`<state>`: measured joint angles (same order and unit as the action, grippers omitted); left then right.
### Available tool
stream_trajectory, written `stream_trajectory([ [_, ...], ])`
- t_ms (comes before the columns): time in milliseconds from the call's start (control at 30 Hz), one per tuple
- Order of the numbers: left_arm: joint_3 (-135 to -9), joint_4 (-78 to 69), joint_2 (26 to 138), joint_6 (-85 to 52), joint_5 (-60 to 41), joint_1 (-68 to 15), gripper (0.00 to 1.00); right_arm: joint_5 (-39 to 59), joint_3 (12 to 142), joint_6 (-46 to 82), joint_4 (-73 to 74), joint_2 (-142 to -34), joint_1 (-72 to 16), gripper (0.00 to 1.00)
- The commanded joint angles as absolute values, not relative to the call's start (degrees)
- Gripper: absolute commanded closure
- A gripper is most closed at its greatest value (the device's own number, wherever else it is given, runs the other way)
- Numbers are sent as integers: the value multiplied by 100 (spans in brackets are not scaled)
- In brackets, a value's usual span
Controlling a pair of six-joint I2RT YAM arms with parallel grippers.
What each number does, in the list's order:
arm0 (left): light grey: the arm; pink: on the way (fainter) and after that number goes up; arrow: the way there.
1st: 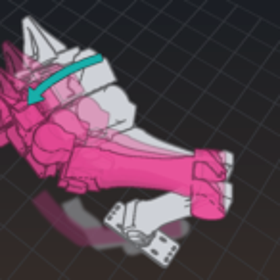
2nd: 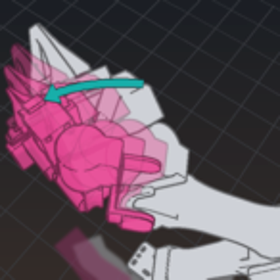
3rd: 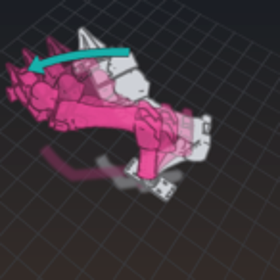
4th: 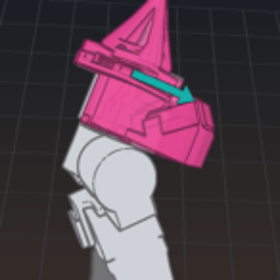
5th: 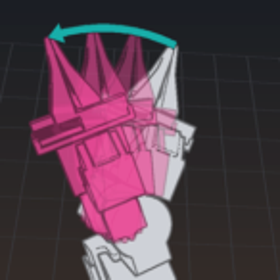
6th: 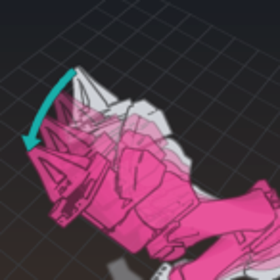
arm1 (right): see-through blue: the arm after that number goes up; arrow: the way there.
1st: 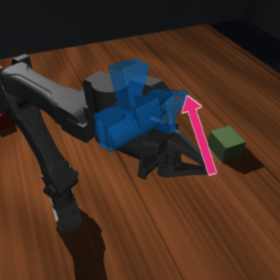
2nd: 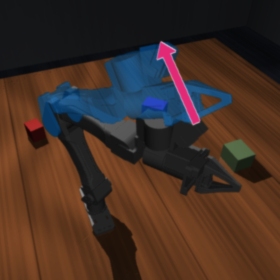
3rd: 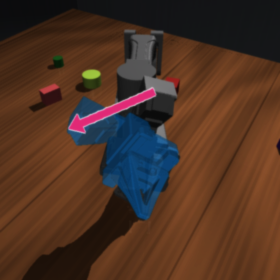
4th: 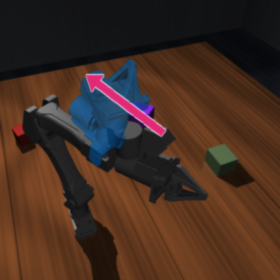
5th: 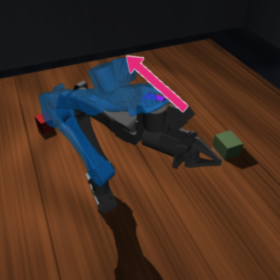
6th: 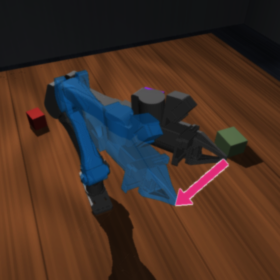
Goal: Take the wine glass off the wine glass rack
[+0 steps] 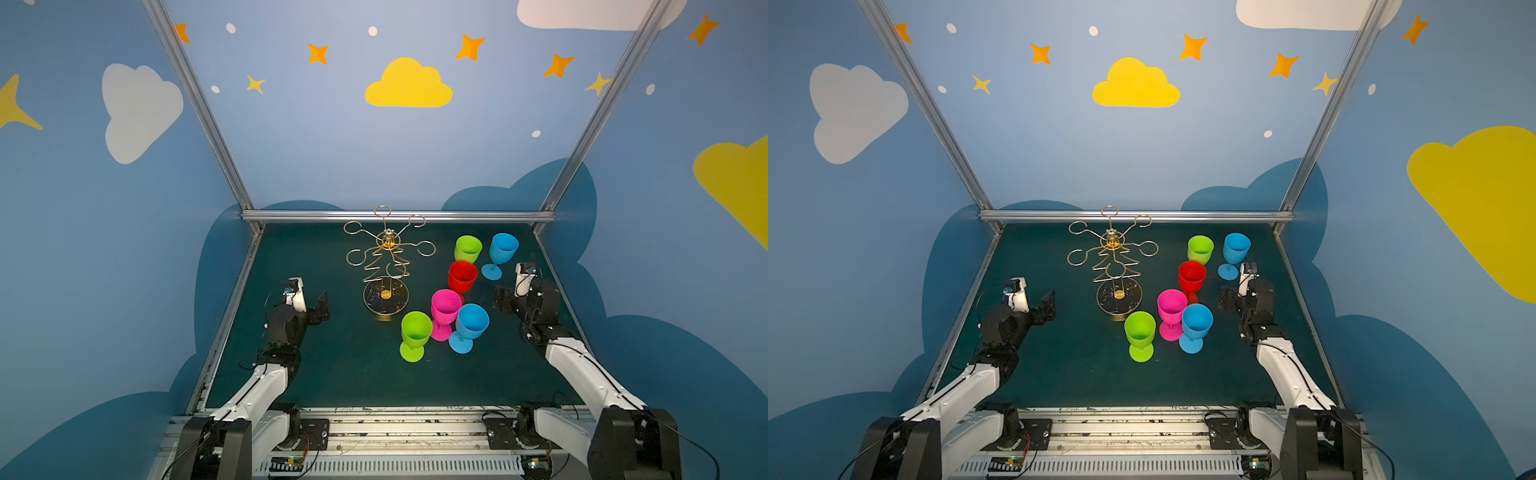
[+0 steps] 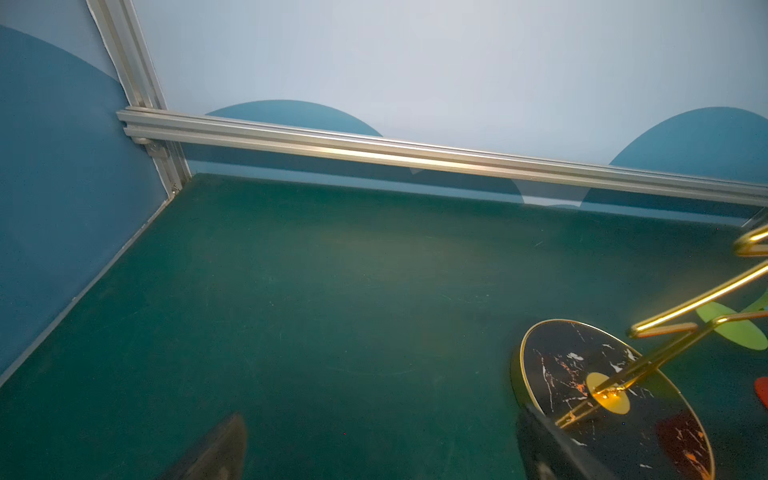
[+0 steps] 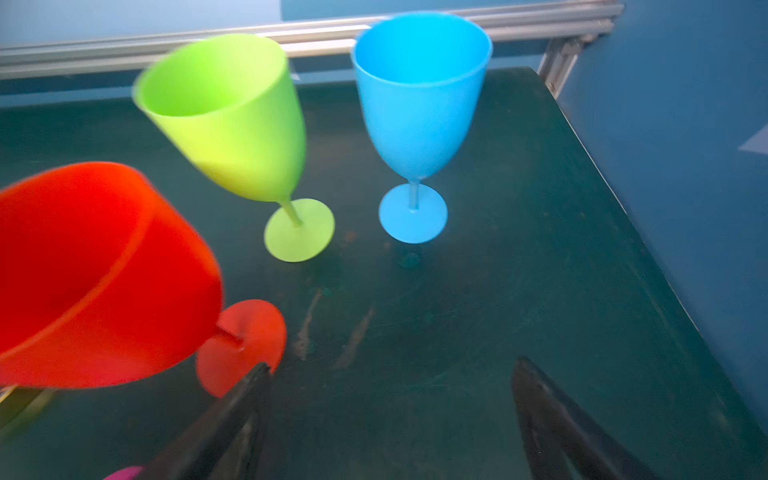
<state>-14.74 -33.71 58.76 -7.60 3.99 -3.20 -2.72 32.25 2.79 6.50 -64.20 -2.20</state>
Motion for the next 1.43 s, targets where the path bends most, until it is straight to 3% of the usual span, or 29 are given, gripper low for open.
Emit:
stream_trajectory([
  [0,-1390,-3576,6019,-478,315,-290,0,-97,3213,374,1173,-6649,-110,11],
  [367,-1442,-4372,7009,77,181,-237,0,301,2350,340,3118,-7597,-3,11],
  [767,-1537,-5792,8567,233,233,-119,0,-88,2450,458,3236,-7997,-93,11],
  [1033,-1855,-5268,8656,106,514,-119,0,-1431,2930,743,2615,-8247,-479,11],
  [1400,-2206,-4681,8721,-26,839,-115,0,-1484,2793,627,2821,-8190,-592,11],
])
